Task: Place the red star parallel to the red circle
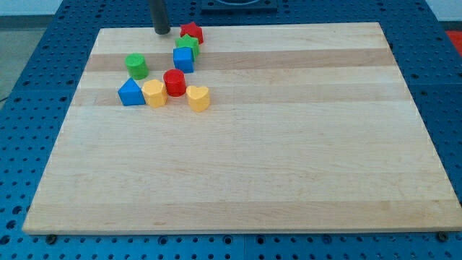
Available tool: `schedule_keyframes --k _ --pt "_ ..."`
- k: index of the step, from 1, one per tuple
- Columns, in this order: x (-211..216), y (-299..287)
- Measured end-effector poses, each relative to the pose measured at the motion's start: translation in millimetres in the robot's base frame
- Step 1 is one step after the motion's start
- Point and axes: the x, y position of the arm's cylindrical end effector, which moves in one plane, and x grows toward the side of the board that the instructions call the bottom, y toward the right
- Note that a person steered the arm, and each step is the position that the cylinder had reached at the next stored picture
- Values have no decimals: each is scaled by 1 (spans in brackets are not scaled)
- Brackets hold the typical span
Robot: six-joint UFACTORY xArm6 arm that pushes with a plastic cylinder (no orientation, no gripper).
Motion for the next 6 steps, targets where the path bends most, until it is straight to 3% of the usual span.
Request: schedule_keyframes --k 1,2,4,5,6 --pt "32 86" --pt "44 128" --pt "46 163" --pt "72 176" --pt "106 130"
